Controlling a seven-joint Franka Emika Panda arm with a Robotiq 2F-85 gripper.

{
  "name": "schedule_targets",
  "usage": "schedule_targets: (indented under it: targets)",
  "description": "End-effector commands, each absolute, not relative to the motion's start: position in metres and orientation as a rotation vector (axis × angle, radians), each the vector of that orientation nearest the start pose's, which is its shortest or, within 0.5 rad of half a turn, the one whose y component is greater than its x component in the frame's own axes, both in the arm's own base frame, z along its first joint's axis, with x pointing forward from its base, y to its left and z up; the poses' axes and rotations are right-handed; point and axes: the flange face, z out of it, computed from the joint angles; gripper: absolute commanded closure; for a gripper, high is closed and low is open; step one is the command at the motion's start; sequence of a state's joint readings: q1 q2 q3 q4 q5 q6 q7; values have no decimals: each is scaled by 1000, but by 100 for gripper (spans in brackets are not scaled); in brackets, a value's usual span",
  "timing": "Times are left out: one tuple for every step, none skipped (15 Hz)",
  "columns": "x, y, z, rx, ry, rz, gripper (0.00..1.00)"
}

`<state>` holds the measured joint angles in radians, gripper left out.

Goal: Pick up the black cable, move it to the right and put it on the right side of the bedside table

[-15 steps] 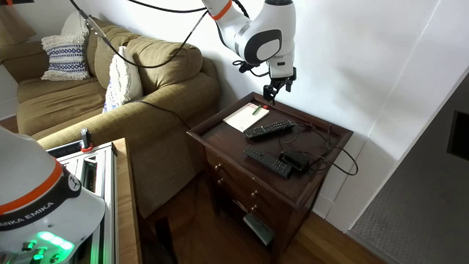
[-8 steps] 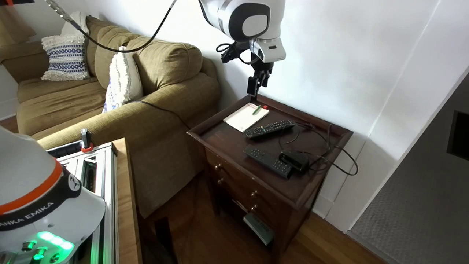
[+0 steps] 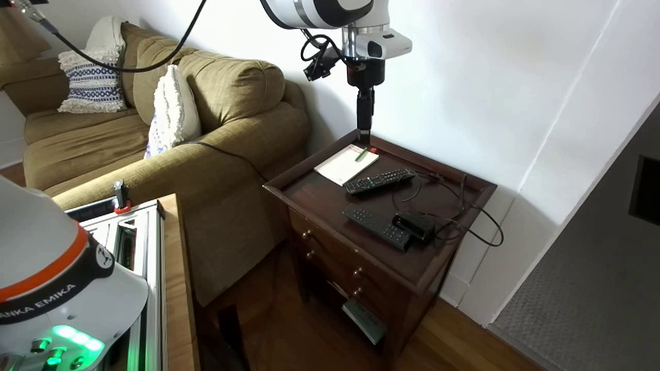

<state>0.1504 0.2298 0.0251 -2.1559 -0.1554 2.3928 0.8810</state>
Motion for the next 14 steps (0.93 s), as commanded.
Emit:
schedule_targets:
  targets:
    - [532, 97, 316, -3204, 708, -263, 0]
    - [529, 99, 322, -3225, 636, -309, 0]
    - [526, 101, 328, -3239, 559, -358, 0]
    - [524, 104, 332, -3247, 471, -382, 0]
    - [523, 107, 336, -3240, 378, -384, 0]
    - [522, 110, 338, -3214, 299, -378, 0]
    - [534, 109, 335, -3229, 440, -364, 0]
    - [532, 112, 337, -3228, 377, -371, 0]
    - [530, 113, 339, -3227, 344, -376, 0]
    - [529, 114, 339, -3228, 329, -377, 0]
    - [528, 114, 339, -3229, 322, -376, 0]
    - [528, 113, 338, -3231, 317, -374, 0]
    - [528, 113, 338, -3231, 314, -373, 0]
    - [528, 113, 338, -3232, 312, -373, 0]
